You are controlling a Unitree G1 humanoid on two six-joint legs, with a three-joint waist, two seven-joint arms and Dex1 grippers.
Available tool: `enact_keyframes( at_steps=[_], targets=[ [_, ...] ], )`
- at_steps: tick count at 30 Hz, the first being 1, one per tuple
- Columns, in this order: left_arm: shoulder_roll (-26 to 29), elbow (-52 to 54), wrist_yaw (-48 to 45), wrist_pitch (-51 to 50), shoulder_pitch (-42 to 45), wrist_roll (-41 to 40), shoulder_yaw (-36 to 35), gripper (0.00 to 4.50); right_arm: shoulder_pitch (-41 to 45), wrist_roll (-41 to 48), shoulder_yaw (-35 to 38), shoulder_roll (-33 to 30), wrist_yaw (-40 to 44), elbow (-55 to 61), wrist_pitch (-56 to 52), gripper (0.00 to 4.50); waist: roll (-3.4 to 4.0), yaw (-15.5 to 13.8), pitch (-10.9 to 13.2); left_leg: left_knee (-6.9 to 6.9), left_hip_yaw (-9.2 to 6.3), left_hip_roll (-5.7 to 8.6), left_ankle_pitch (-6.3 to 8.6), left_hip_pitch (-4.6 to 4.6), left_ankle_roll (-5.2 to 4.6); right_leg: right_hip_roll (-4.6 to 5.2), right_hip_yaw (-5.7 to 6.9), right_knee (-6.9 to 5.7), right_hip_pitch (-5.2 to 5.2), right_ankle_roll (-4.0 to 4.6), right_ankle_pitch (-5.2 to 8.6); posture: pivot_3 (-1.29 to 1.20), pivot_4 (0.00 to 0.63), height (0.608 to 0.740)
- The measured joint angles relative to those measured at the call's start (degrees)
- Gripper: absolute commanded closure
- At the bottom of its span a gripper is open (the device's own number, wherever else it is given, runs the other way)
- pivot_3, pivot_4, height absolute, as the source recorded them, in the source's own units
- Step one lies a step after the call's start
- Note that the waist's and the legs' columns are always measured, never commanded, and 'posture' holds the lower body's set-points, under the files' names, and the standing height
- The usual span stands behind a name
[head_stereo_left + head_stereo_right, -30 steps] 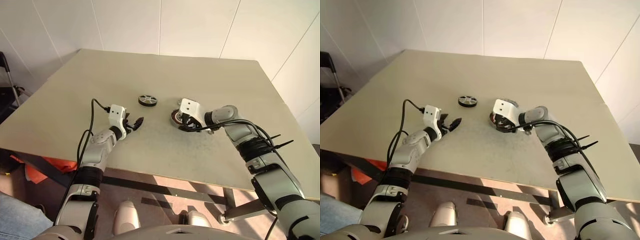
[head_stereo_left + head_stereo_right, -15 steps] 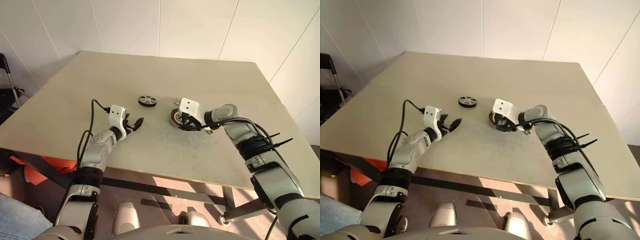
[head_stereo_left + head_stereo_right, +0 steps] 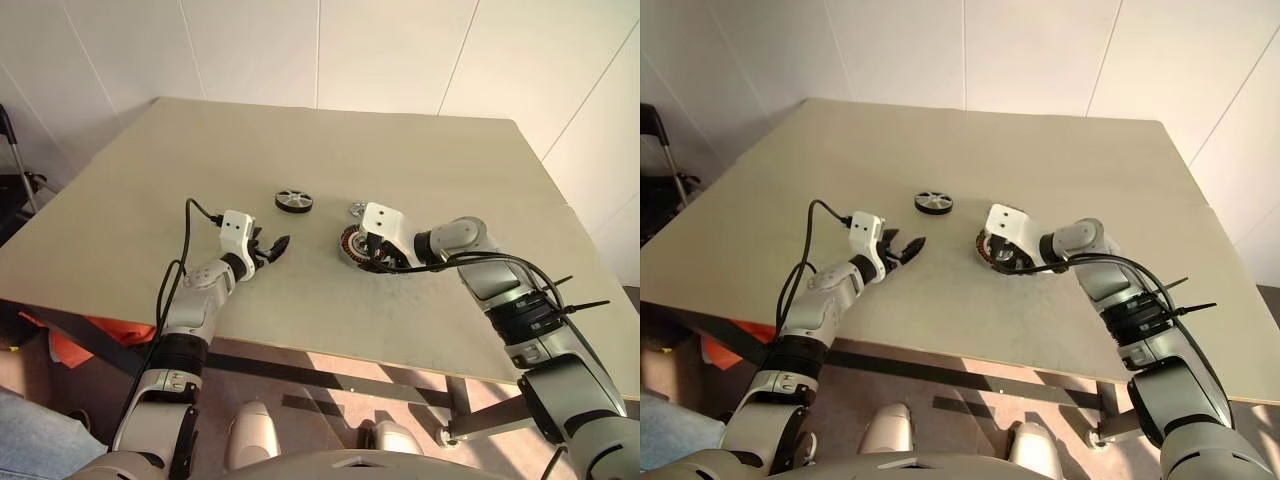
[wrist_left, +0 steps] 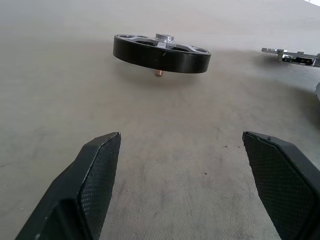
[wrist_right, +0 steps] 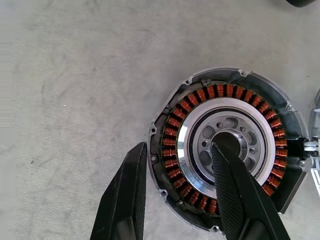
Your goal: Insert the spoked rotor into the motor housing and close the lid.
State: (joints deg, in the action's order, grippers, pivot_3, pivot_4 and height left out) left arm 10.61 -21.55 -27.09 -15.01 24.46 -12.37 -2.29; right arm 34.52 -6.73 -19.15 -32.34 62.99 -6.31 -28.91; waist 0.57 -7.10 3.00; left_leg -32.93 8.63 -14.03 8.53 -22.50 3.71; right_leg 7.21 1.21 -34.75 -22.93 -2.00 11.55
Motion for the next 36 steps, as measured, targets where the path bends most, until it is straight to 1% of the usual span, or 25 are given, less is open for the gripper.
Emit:
enact_keyframes(
  at_steps=[9, 17, 19, 20, 23, 25, 27, 30, 33, 36],
  targets=[
    [-0.13, 0.01, 0.01, 0.0, -0.25, 0.0, 0.25, 0.39, -2.69, 2.07, -0.44, -0.51, 0.45, 7.95, -5.57, 2.62, 0.01, 0.02, 0.01, -0.01, 0.0, 0.0, -0.02, 0.01, 0.03, -0.01, -0.03, -0.03, -0.02, 0.0, 0.0, 0.0, 0.0, 0.74],
    [-0.11, 0.01, 0.0, -0.01, -0.25, 0.01, 0.31, 0.39, -2.94, 2.8, -1.59, 0.96, -1.73, 6.59, -5.96, 2.62, 0.0, 0.06, 0.0, -0.01, 0.01, 0.0, -0.02, 0.18, 0.04, -0.01, -0.06, -0.04, 0.12, 0.0, 0.0, 0.0, 0.0, 0.74],
    [-0.11, 0.01, -0.02, -0.03, -0.25, 0.01, 0.33, 0.39, -3.34, 3.31, -1.34, 1.08, -2.07, 6.93, -6.3, 1.97, 0.0, 0.06, 0.0, 0.01, 0.01, 0.0, -0.02, 0.25, 0.04, -0.01, -0.08, -0.05, 0.17, -0.01, 0.0, 0.0, 0.0, 0.74],
    [-0.09, 0.02, -0.04, -0.05, -0.26, 0.01, 0.32, 0.39, -3.89, 4.0, -1.07, 1.05, -2.08, 7.7, -6.93, 1.74, 0.0, 0.05, 0.0, 0.02, 0.01, 0.0, -0.02, 0.26, 0.04, -0.01, -0.08, -0.05, 0.18, -0.01, 0.0, 0.0, 0.0, 0.74],
    [0.02, 0.03, -0.03, -0.27, -0.34, 0.0, 0.3, 0.39, -5.01, 7.06, 0.25, 1.06, -2.05, 11.45, -10.29, 0.75, 0.01, 0.04, 0.01, 0.04, 0.03, 0.01, -0.03, 0.22, 0.04, -0.02, -0.1, -0.04, 0.13, -0.01, 0.0, 0.0, 0.0, 0.74],
    [0.0, 0.14, -0.03, -0.42, -0.42, -0.01, 0.32, 0.39, -5.05, 10.01, 2.53, 1.17, -2.23, 14.95, -13.52, 0.75, 0.01, 0.04, 0.01, 0.06, 0.03, 0.01, -0.03, 0.22, 0.05, -0.02, -0.1, -0.04, 0.13, -0.01, 0.0, 0.0, 0.0, 0.74],
    [0.03, 0.29, -0.03, -0.49, -0.56, -0.01, 0.29, 0.39, -4.96, 13.14, 6.46, 1.24, -3.13, 18.35, -16.77, 0.75, 0.01, 0.02, 0.0, 0.07, 0.03, 0.02, -0.03, 0.24, 0.05, -0.02, -0.11, -0.04, 0.14, -0.01, 0.0, 0.0, 0.0, 0.74],
    [0.18, 0.3, -0.17, -0.52, -0.7, 0.0, 0.29, 0.39, -5.06, 16.03, 11.62, 1.43, -6.46, 20.57, -18.76, 0.75, 0.0, 0.0, 0.0, 0.07, 0.03, 0.03, -0.05, 0.33, 0.09, -0.01, -0.13, -0.05, 0.2, -0.01, 0.0, 0.0, 0.0, 0.74],
    [0.17, 0.24, -0.29, -0.56, -0.68, 0.0, 0.35, 0.39, -6.16, 16.2, 14.51, 2.04, -10.75, 17.39, -16.89, 0.75, 0.0, 0.0, 0.0, 0.09, 0.03, 0.05, -0.07, 0.39, 0.12, -0.01, -0.14, -0.05, 0.23, -0.02, 0.01, 0.0, 0.0, 0.74],
    [0.18, -0.28, -0.72, -0.72, -0.02, 0.09, 0.62, 0.39, -8.39, 15.49, 15.63, 0.51, -13.95, 8.78, -15.61, 0.75, 0.0, -0.16, 0.0, 0.09, 0.03, 0.09, -0.08, 0.37, 0.14, 0.02, -0.14, -0.03, 0.26, -0.02, 0.01, 0.0, 0.0, 0.74]
  ],
)
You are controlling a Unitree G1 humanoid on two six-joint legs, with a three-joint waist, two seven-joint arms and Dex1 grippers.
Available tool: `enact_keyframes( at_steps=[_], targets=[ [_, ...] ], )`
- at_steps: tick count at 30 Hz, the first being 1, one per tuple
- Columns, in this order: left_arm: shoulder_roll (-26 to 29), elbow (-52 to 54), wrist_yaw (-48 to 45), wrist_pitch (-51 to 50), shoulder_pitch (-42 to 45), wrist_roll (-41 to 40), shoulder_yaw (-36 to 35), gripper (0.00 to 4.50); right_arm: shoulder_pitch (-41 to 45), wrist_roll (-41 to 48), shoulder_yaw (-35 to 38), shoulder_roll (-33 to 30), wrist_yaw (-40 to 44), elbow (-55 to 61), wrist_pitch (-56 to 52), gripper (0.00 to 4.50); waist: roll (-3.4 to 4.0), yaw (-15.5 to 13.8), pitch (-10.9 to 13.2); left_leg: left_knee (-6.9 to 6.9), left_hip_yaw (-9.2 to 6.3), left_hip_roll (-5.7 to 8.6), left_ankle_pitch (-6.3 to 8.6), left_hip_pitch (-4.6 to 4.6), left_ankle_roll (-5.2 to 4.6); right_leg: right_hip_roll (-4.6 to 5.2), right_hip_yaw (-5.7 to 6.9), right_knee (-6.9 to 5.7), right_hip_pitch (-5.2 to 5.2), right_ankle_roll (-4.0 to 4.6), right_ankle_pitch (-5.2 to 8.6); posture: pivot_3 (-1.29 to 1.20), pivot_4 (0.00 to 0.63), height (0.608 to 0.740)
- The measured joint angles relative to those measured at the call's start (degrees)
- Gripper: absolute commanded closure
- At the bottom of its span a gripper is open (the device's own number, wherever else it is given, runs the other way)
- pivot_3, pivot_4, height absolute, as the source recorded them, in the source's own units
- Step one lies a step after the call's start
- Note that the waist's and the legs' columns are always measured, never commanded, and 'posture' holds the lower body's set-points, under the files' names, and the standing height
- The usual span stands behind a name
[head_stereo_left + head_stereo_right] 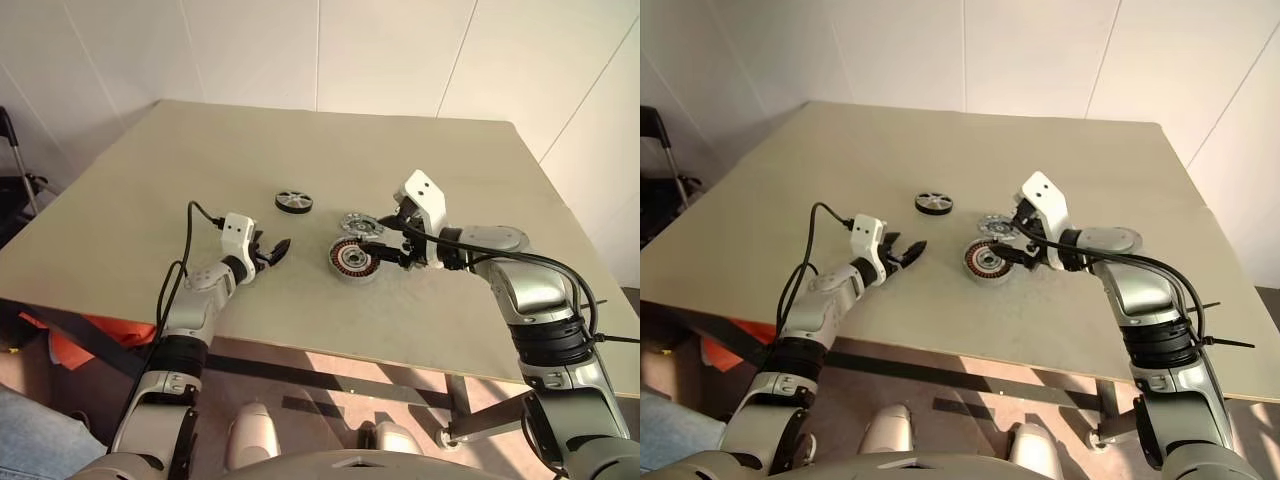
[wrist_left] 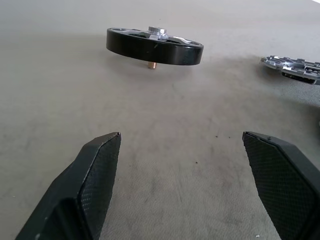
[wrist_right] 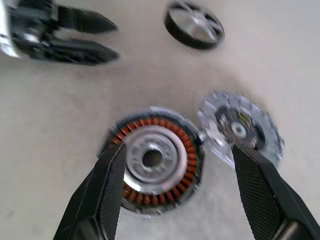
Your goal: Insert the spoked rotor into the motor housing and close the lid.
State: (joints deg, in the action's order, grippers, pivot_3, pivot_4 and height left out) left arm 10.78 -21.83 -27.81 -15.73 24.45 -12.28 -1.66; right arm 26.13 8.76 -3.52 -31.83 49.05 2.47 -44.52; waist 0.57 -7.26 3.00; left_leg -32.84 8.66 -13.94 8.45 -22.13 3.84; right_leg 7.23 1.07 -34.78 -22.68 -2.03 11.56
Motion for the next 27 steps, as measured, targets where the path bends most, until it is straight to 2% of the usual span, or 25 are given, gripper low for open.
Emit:
enact_keyframes(
  at_steps=[6, 16, 20, 23, 26, 27],
  targets=[
    [-0.02, -0.41, -0.89, -0.1, 0.61, 0.18, 1.02, 0.39, -3.48, -1.62, 0.04, -3.41, -2.22, -8.59, 4.4, 0.75, 0.03, 0.3, 0.01, 0.15, 0.04, 0.0, -0.03, -0.08, 0.04, -0.03, -0.01, 0.03, -0.21, 0.0, 0.0, 0.0, 0.0, 0.74],
    [0.05, -0.51, -1.6, -0.47, 0.62, 0.73, 1.5, 0.39, -3.87, -1.62, 0.69, -5.36, -3.21, -13.52, 9.08, 0.75, 0.03, 0.29, 0.01, 0.1, 0.06, 0.0, -0.02, -0.06, 0.03, -0.02, -0.02, 0.03, -0.16, -0.01, 0.0, 0.0, 0.0, 0.74],
    [0.04, -0.5, -1.88, -0.52, 0.62, 0.87, 1.78, 0.39, -4.13, -1.28, 0.68, -5.36, -2.75, -15.28, 11.25, 1.61, 0.01, 0.29, 0.0, 0.09, 0.06, 0.0, -0.02, 0.04, 0.02, -0.01, -0.01, 0.04, -0.03, -0.01, 0.01, 0.0, 0.0, 0.74],
    [0.09, -0.5, -1.92, -0.54, 0.62, 0.95, 1.82, 0.39, -4.18, -1.1, 0.69, -5.36, -2.64, -16.53, 12.24, 2.66, 0.0, 0.17, -0.01, 0.04, 0.05, 0.01, -0.01, 0.19, 0.01, 0.0, -0.01, 0.06, 0.19, -0.03, 0.02, 0.0, 0.0, 0.74],
    [0.15, -0.5, -1.92, -0.55, 0.62, 1.01, 1.84, 0.39, -4.08, -1.1, 0.69, -5.36, -2.85, -17.38, 12.85, 3.65, -0.01, 0.12, -0.02, 0.04, 0.04, 0.04, 0.0, 0.31, 0.0, 0.02, -0.01, 0.1, 0.36, -0.44, 0.27, 0.0, 0.0, 0.74],
    [0.15, -0.5, -1.92, -0.55, 0.62, 1.03, 1.86, 0.39, -4.0, -1.11, 0.68, -5.36, -2.94, -17.56, 12.9, 3.65, -0.01, 0.12, -0.02, 0.04, 0.03, 0.04, 0.0, 0.32, -0.01, 0.03, -0.01, 0.11, 0.36, -0.45, 0.28, 0.0, 0.0, 0.74]
  ],
)
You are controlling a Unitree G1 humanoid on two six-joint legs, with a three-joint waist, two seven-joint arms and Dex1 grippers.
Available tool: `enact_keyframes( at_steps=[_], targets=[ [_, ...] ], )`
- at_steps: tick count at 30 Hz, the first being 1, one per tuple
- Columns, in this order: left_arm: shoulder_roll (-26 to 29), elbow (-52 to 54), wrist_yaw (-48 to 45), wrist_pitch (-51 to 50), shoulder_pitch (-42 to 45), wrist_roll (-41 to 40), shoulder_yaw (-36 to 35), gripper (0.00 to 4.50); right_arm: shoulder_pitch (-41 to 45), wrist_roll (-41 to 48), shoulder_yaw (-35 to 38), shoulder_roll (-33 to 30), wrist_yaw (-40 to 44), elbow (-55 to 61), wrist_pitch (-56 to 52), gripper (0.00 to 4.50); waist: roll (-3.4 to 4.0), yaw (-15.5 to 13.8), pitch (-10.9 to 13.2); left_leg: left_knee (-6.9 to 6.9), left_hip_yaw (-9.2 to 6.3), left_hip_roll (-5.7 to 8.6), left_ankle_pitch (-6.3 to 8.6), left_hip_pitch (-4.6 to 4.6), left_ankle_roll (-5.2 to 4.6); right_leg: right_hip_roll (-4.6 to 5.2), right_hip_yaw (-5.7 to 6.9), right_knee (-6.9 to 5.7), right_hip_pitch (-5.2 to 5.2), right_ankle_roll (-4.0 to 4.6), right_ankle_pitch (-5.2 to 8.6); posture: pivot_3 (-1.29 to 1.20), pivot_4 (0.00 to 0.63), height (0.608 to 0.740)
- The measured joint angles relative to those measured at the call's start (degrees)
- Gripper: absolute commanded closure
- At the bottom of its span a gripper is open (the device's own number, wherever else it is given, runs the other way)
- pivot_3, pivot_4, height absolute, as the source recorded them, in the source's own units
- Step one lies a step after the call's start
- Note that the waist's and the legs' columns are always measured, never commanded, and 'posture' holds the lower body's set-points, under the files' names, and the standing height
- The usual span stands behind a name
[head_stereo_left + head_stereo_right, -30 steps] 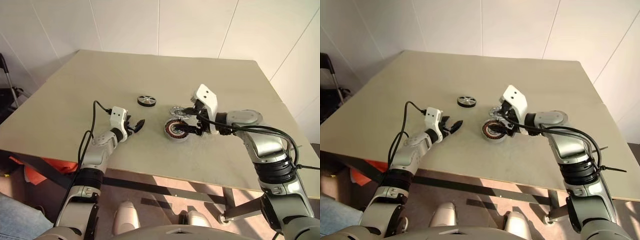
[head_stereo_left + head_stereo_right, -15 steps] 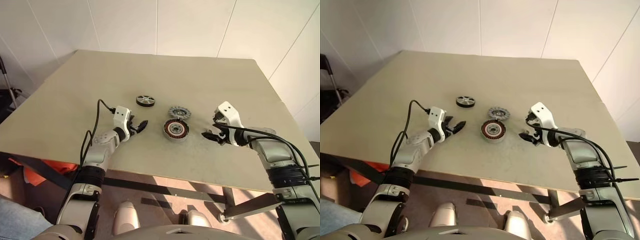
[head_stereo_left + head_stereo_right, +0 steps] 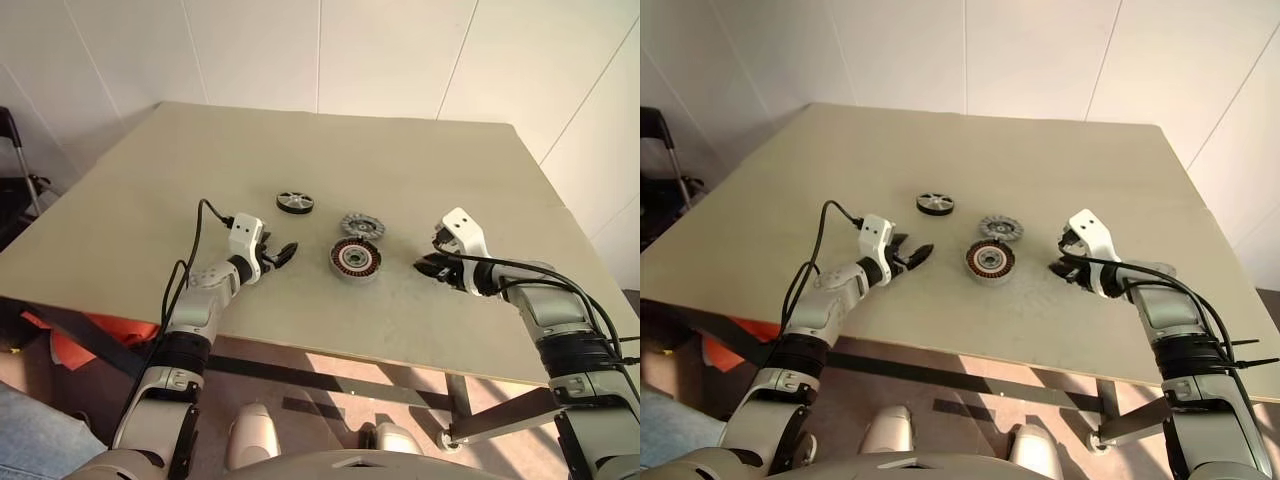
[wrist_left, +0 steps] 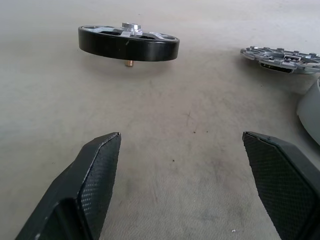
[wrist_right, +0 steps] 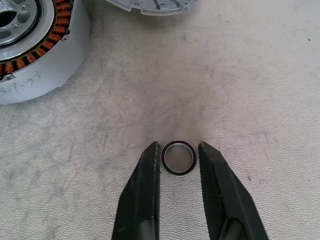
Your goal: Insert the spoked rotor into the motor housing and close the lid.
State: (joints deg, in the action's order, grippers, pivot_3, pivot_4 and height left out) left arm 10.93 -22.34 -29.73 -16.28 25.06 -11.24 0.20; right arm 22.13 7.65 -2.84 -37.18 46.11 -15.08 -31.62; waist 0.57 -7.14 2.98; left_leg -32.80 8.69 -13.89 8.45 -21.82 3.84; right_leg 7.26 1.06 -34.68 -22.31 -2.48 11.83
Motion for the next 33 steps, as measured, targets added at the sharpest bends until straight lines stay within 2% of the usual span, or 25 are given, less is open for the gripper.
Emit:
enact_keyframes(
  at_steps=[4, 10, 14, 20, 33],
  targets=[
    [0.0, 0.0, 0.0, -0.02, 0.0, 0.07, 0.06, 0.39, 0.35, 0.0, -0.06, 0.01, -0.02, -0.54, 0.01, 3.88, 0.0, 0.0, 0.0, 0.0, -0.01, 0.02, 0.0, -0.01, 0.0, 0.04, 0.01, 0.0, 0.01, -0.01, 0.0, 0.0, 0.0, 0.74],
    [0.01, 0.0, 0.01, -0.05, 0.0, 0.11, 0.07, 0.39, 0.55, 0.2, -0.16, 0.02, 0.28, 0.86, -1.18, 3.88, 0.0, 0.06, 0.0, 0.02, -0.01, 0.02, 0.0, -0.07, 0.0, 0.03, 0.01, -0.02, -0.1, 0.0, 0.0, 0.0, 0.0, 0.74],
    [0.1, -0.03, 0.0, -0.06, 0.0, 0.13, 0.07, 0.39, 1.18, 2.16, -0.26, 1.79, 0.9, 8.21, -6.22, 3.88, 0.04, 0.36, 0.02, 0.06, -0.01, -0.02, -0.01, -0.28, 0.0, -0.05, -0.03, -0.09, -0.47, 0.41, -0.26, 0.0, 0.0, 0.74],
    [0.07, -0.12, 0.01, -0.06, 0.29, 0.2, 0.2, 0.39, 5.63, 3.99, -2.6, 5.28, 0.36, 17.9, -10.87, 3.88, 0.05, 0.32, 0.01, 0.28, 0.0, -0.02, -0.01, -0.47, 0.01, -0.07, 0.01, 0.0, -0.69, 0.42, -0.22, 0.0, 0.0, 0.74],
    [0.3, -0.12, 0.17, -0.06, 0.37, 0.23, 0.17, 0.39, 4.31, 3.92, -9.39, 10.68, -1.16, 18.96, -12.73, 3.88, 0.05, 0.09, 0.02, 0.32, 0.0, -0.01, -0.08, -0.4, 0.14, -0.06, -0.01, -0.05, -0.66, 0.41, -0.21, 0.0, 0.0, 0.74]
  ],
)
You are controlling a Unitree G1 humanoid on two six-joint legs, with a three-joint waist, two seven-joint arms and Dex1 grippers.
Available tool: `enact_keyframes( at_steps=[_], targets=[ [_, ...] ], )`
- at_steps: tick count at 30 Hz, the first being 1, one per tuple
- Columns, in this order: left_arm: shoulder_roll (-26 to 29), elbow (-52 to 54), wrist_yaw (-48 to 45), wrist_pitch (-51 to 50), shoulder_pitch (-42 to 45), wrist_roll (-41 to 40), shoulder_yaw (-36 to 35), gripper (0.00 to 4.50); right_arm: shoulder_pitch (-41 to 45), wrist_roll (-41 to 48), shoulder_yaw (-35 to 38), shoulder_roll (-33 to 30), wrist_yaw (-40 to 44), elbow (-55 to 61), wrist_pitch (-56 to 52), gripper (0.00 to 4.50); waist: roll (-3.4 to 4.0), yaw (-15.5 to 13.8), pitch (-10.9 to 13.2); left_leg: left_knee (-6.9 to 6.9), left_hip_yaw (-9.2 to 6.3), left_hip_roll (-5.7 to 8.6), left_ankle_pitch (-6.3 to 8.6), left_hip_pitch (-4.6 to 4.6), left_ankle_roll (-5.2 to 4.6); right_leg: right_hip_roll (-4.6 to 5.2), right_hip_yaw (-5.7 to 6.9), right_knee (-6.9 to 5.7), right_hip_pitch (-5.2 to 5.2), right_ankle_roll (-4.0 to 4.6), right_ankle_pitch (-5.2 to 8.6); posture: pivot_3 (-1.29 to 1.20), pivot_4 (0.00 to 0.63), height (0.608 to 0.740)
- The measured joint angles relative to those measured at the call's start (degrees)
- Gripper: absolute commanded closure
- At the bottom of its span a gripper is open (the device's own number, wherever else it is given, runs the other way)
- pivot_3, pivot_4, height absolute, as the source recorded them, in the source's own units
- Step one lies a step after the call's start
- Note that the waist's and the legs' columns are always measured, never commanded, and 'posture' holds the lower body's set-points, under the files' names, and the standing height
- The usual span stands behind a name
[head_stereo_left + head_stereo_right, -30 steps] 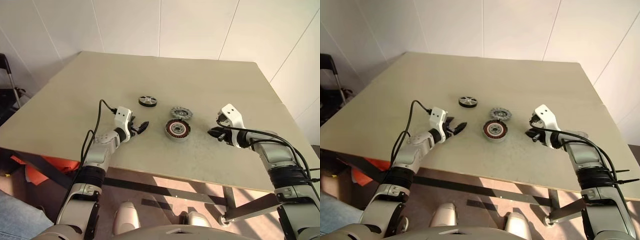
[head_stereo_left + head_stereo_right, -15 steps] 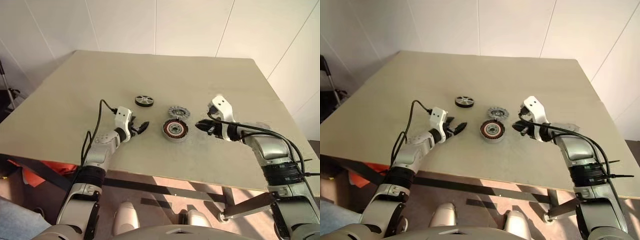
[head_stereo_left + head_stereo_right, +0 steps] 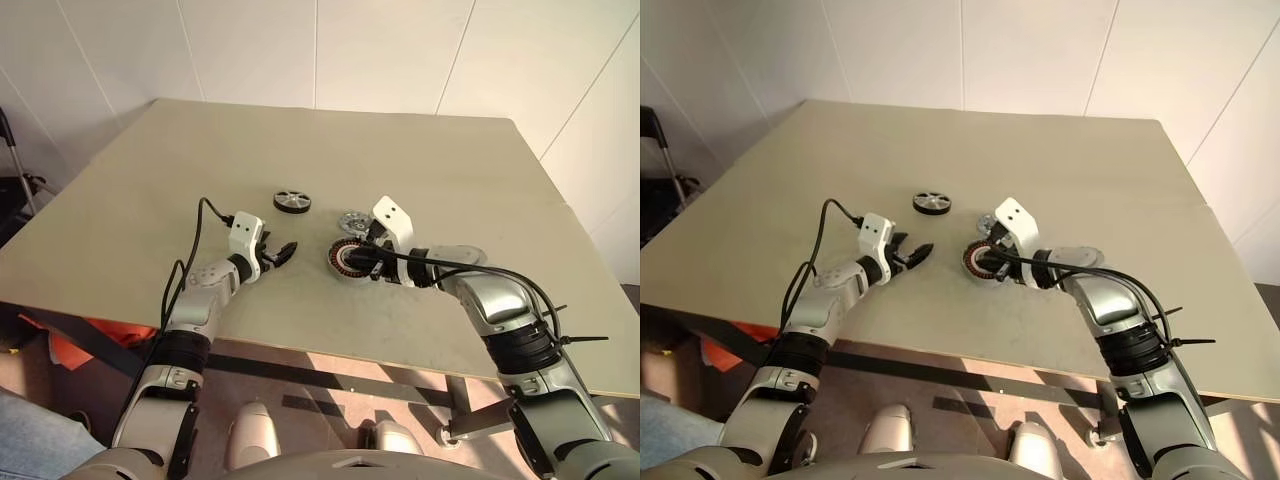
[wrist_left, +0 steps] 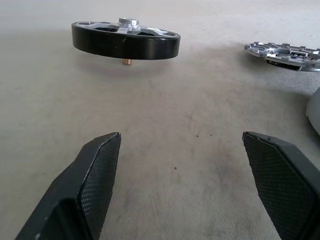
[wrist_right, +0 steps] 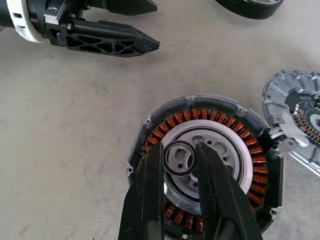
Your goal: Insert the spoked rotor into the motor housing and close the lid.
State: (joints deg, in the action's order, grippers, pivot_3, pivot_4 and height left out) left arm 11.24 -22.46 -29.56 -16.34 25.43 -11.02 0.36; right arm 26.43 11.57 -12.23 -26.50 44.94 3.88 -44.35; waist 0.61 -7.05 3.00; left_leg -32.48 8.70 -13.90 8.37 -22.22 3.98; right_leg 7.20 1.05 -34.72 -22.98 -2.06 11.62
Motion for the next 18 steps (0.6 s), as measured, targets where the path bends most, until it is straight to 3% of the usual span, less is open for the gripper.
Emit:
enact_keyframes(
  at_steps=[18],
  targets=[
    [0.1, 0.0, 0.36, 0.0, 0.0, 0.0, -0.04, 0.39, 1.71, -2.05, -0.45, 0.0, -0.24, -5.13, 3.17, 3.88, 0.0, 0.0, 0.0, 0.01, 0.0, 0.0, -0.02, 0.01, 0.03, 0.0, 0.0, -0.01, 0.0, 0.0, 0.0, 0.0, 0.0, 0.74]
  ],
)
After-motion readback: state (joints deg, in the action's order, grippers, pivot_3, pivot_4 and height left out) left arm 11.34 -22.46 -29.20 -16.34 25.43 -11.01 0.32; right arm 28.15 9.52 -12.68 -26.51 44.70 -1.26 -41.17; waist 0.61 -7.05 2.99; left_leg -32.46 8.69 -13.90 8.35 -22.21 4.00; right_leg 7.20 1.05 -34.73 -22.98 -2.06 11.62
